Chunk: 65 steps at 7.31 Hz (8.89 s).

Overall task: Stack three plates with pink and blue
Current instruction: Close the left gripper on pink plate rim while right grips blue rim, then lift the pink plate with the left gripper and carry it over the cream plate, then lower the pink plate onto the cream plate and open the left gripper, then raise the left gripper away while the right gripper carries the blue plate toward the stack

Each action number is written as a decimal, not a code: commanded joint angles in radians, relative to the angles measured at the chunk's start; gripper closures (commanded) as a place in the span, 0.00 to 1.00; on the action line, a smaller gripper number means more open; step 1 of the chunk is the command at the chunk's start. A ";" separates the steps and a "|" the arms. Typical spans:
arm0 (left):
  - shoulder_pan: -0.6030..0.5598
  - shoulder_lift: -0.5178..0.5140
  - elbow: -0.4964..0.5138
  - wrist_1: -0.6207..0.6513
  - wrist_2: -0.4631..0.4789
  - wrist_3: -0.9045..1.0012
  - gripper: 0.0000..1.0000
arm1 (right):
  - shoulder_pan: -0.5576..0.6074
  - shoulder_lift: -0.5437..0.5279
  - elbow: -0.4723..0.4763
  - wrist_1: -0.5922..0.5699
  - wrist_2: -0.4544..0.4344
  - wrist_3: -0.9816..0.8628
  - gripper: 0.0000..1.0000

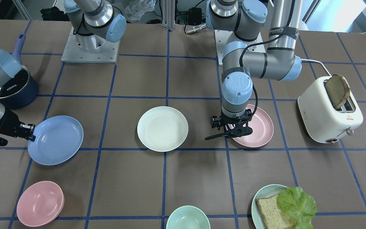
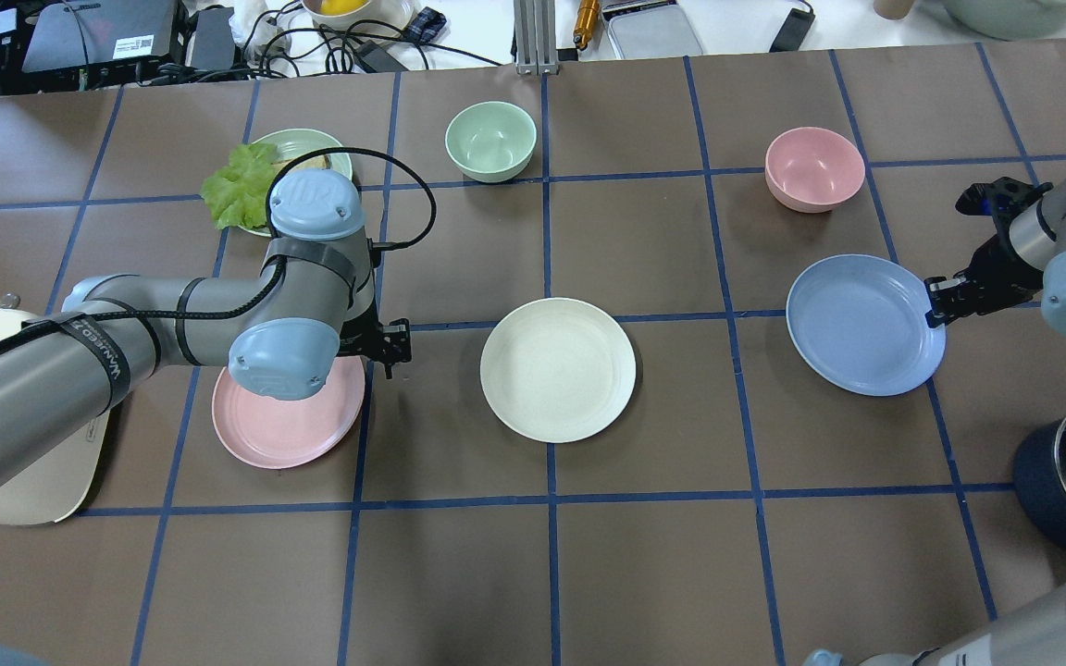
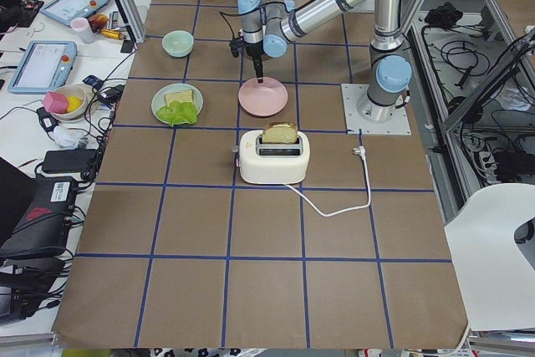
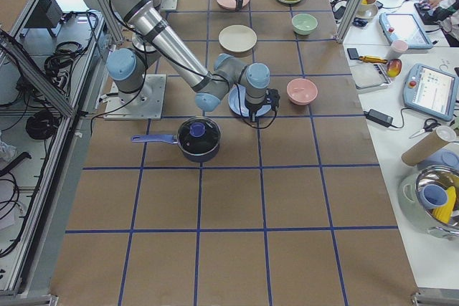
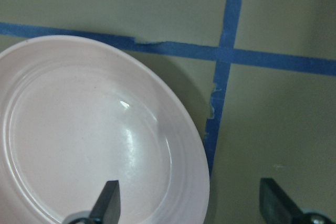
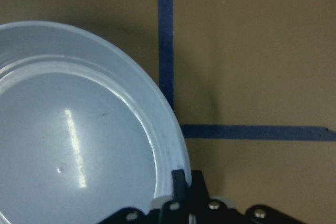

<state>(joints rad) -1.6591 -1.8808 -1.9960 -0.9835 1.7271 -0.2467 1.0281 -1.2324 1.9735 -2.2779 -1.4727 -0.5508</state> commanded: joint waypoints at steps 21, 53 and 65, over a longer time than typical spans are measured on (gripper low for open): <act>-0.236 -0.055 0.379 -0.334 0.046 -0.093 1.00 | 0.013 -0.076 -0.173 0.253 0.005 0.006 1.00; -0.535 -0.388 0.730 -0.461 -0.081 -0.442 0.12 | 0.018 -0.082 -0.166 0.290 0.002 0.015 1.00; -0.294 -0.100 0.783 -0.681 0.048 -0.087 0.00 | 0.402 -0.242 -0.041 0.272 0.012 0.579 1.00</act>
<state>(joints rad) -2.0036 -2.0142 -1.2044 -1.6555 1.7744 -0.4009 1.3529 -1.4677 1.9277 -1.9999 -1.4642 -0.0835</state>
